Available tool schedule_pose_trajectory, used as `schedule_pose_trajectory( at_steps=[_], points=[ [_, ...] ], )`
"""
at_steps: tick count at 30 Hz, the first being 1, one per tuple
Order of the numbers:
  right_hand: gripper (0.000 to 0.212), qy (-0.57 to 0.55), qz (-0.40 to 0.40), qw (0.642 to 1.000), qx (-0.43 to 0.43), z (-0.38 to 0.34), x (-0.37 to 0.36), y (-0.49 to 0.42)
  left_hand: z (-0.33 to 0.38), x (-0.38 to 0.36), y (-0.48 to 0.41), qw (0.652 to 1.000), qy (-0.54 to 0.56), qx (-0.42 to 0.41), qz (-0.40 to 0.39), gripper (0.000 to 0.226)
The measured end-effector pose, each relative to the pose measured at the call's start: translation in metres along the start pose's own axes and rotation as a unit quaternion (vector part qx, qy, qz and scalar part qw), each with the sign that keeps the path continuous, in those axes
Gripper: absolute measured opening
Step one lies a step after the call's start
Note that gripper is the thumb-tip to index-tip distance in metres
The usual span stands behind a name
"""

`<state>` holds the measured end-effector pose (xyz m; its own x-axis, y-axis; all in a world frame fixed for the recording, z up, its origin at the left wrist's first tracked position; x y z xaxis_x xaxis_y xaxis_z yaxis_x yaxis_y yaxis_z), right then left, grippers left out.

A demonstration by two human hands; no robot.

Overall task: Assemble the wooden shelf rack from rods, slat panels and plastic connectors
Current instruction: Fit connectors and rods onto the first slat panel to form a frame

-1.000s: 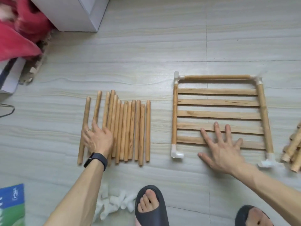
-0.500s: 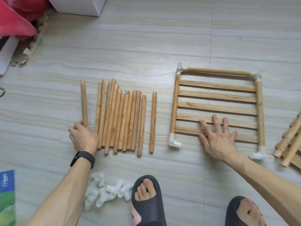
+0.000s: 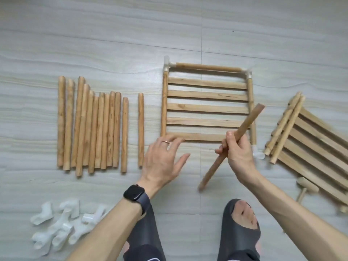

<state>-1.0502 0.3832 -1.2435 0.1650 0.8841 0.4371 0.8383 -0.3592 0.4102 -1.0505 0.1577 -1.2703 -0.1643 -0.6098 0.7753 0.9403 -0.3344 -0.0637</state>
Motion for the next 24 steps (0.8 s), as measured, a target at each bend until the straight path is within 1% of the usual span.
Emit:
schedule_pose_trajectory(
  at_steps=[1, 2, 3, 5, 6, 7, 8, 9, 11, 16, 19, 21, 24],
  points=[
    [0.020, 0.056, -0.006, 0.998, 0.006, 0.007, 0.010, -0.003, -0.007, 0.001, 0.000, 0.997, 0.009, 0.077, 0.019, 0.051],
    [0.026, 0.139, -0.022, 0.990, 0.019, 0.014, 0.018, -0.005, -0.014, 0.002, 0.002, 0.987, 0.025, 0.153, 0.030, 0.055],
    [0.033, 0.238, -0.045, 0.969, 0.038, 0.021, 0.025, -0.005, -0.020, 0.001, 0.004, 0.975, 0.045, 0.215, 0.021, 0.057],
    [0.045, 0.420, -0.098, 0.898, 0.088, 0.034, 0.032, -0.002, -0.028, 0.001, 0.006, 0.953, 0.095, 0.287, -0.015, 0.054],
    [0.048, 0.480, -0.122, 0.861, 0.116, 0.039, 0.032, 0.001, -0.030, 0.001, 0.006, 0.944, 0.121, 0.308, -0.023, 0.051],
    [0.049, 0.517, -0.142, 0.833, 0.139, 0.042, 0.030, 0.003, -0.031, 0.001, 0.006, 0.935, 0.144, 0.323, -0.023, 0.049],
    [0.047, 0.536, -0.156, 0.815, 0.155, 0.045, 0.027, 0.004, -0.031, 0.002, 0.005, 0.930, 0.157, 0.332, -0.017, 0.047],
    [0.045, 0.545, -0.164, 0.806, 0.162, 0.047, 0.023, 0.004, -0.031, 0.002, 0.004, 0.928, 0.161, 0.335, -0.011, 0.045],
    [0.042, 0.544, -0.174, 0.803, 0.169, 0.046, 0.014, 0.003, -0.031, 0.003, 0.004, 0.925, 0.172, 0.340, -0.007, 0.040],
    [0.044, 0.538, -0.190, 0.794, 0.208, 0.036, -0.019, 0.001, -0.033, 0.005, 0.006, 0.901, 0.219, 0.374, -0.024, 0.033],
    [0.045, 0.539, -0.201, 0.786, 0.227, 0.028, -0.025, -0.001, -0.036, 0.007, 0.004, 0.882, 0.242, 0.404, -0.014, 0.030],
    [0.045, 0.556, -0.183, 0.773, 0.245, 0.024, -0.025, 0.000, -0.036, 0.008, 0.003, 0.870, 0.262, 0.418, -0.012, 0.029],
    [0.046, 0.603, -0.128, 0.738, 0.276, 0.016, -0.027, 0.009, -0.035, 0.007, 0.002, 0.869, 0.254, 0.425, -0.009, 0.031]
  ],
)
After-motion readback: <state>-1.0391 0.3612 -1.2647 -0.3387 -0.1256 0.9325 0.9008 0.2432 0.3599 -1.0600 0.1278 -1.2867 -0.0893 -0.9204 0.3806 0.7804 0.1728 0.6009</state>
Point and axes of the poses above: each hand's wrist, its own y-axis away from the middle knuckle, its own x-axis out of the back of the hand, z = x × y, the point moved 1 cm from there along -y, towards the middle knuckle, and after that the axes turned 11 degrees about y, right-handed, at the moved point
